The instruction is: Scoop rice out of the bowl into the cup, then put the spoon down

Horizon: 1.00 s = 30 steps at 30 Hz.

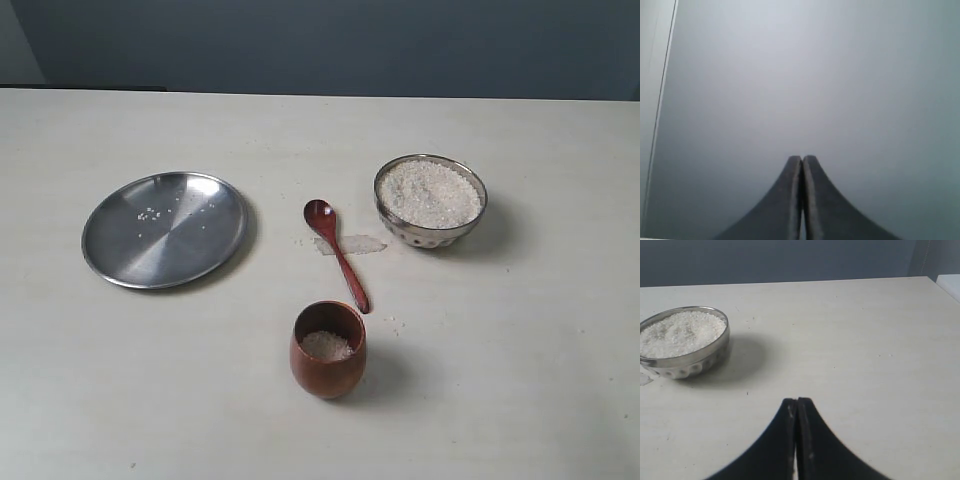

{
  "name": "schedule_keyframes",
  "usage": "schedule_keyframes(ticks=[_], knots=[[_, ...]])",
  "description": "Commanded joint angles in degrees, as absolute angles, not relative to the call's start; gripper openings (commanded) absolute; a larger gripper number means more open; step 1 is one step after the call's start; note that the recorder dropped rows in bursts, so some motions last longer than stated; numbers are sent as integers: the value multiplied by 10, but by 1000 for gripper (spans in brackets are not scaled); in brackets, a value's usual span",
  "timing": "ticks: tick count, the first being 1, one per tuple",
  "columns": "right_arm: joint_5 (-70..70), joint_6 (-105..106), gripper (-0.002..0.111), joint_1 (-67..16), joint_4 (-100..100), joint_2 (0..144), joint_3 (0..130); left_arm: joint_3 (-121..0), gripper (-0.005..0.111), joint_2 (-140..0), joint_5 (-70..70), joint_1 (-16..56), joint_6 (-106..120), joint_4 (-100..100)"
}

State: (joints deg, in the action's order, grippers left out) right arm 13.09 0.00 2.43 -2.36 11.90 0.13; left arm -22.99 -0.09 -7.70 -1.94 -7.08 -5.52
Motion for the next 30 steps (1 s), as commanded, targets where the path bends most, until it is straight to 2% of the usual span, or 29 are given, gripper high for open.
schedule_keyframes(ticks=[1, 8, 14, 23, 30], knots=[[127, 0, 0, 22, -24, 118, 0, -289, 0, -30, -224, -21, -40, -3], [127, 0, 0, 22, -24, 118, 0, -361, 0, -143, -404, -21, 0, -5], [127, 0, 0, 22, -22, 118, 0, -407, 0, -273, -502, -21, 0, -18], [127, 0, 0, 22, -22, 118, 0, -429, 0, -387, -552, -21, 5, -31], [127, 0, 0, 22, -22, 118, 0, -429, 0, -404, -552, -21, 11, -29]])
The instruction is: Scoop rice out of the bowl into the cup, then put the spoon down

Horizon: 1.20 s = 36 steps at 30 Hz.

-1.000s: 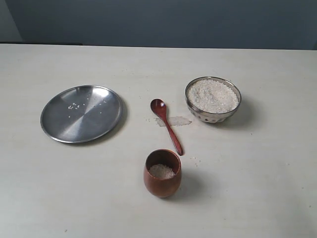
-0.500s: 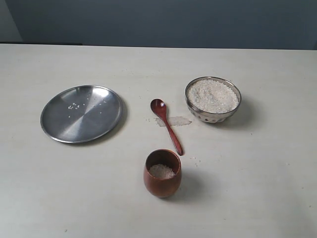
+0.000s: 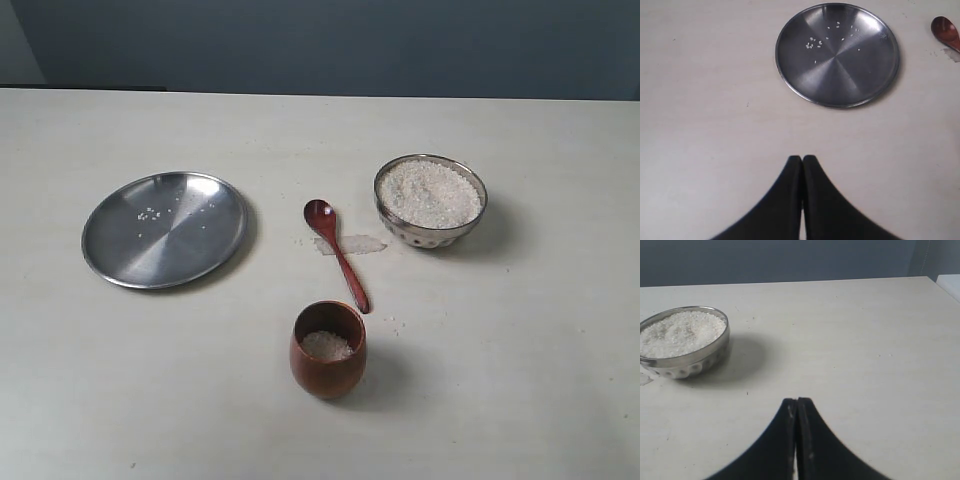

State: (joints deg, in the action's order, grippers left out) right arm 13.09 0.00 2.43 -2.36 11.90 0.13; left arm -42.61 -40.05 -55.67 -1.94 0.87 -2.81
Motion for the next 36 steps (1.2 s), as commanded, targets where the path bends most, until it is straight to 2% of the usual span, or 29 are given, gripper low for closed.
schedule_keyframes(ticks=[1, 19, 26, 29, 36], knots=[[127, 0, 0, 22, -22, 118, 0, -429, 0, -404, -552, -21, 11, -29], [127, 0, 0, 22, -22, 118, 0, -429, 0, -404, -552, -21, 11, -29], [78, 0, 0, 22, -23, 118, 0, -429, 0, -404, -552, -21, 11, -29], [18, 0, 0, 22, -50, 118, 0, -429, 0, -404, -552, -21, 11, -29], [-78, 0, 0, 22, -253, 118, 0, -429, 0, -404, -552, -21, 11, -29]])
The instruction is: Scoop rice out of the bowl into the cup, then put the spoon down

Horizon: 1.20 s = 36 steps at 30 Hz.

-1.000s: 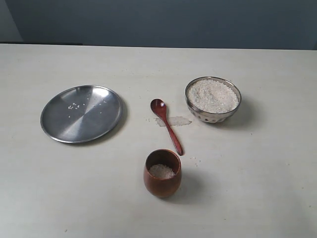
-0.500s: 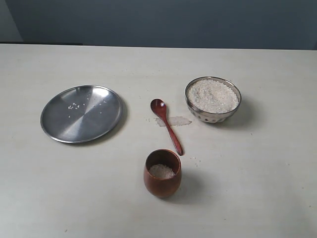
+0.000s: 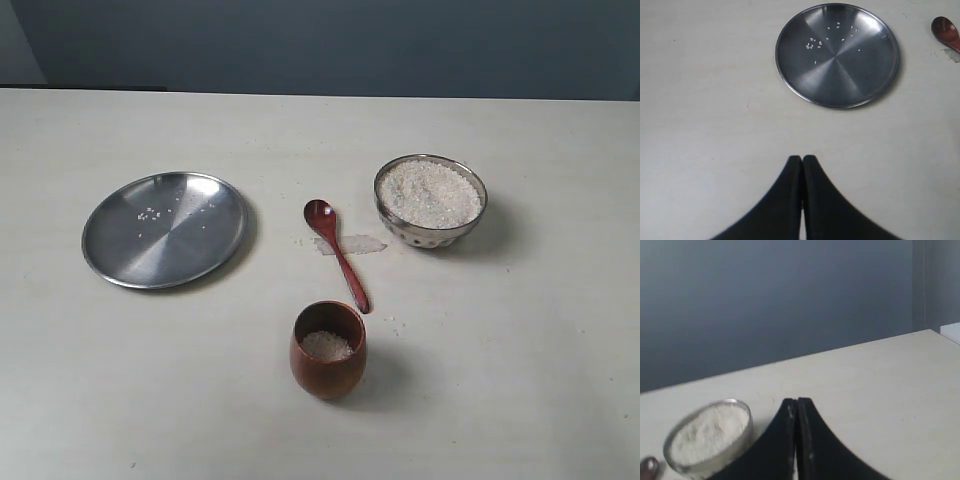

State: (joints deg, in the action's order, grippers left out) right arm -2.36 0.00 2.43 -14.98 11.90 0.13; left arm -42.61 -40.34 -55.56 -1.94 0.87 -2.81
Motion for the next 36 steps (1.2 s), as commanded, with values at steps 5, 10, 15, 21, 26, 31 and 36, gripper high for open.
schedule_keyframes(ticks=[5, 10, 15, 21, 26, 31, 36], knots=[[-94, 0, 0, 22, -299, 118, 0, -429, 0, -404, -552, -21, 11, -29], [-82, 0, 0, 22, -321, 118, 0, -429, 0, -404, -552, -21, 11, -29], [-49, 0, 0, 22, -328, 118, 0, -429, 0, -404, -552, -21, 11, -29], [-19, 0, 0, 22, -326, 118, 0, -429, 0, -404, -553, -21, 11, -27], [0, 6, 0, 2, -273, 118, 13, -429, 0, -404, -553, -21, 11, -27], [45, 7, 0, -15, -253, 118, 60, -429, 0, -404, -553, -21, 11, -27], [51, 18, 0, -15, -247, 118, 101, -429, 0, -404, -553, -21, 11, -27]])
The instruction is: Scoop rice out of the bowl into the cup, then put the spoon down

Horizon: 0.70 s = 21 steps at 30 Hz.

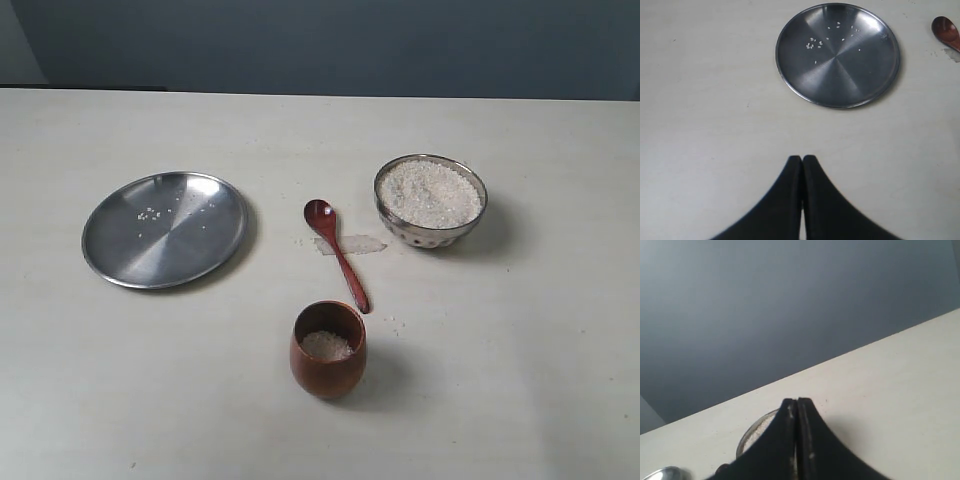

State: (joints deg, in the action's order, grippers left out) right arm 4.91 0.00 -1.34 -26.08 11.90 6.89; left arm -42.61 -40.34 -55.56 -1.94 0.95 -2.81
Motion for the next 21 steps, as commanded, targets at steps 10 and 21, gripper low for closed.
schedule_keyframes(ticks=[10, 21], knots=[[143, 256, -1, -70, -173, 150, 227, -429, 0, -404, -553, -21, 11, -28], [311, 220, -1, -150, -86, 347, 341, -429, 0, -404, -553, -21, 11, -28]])
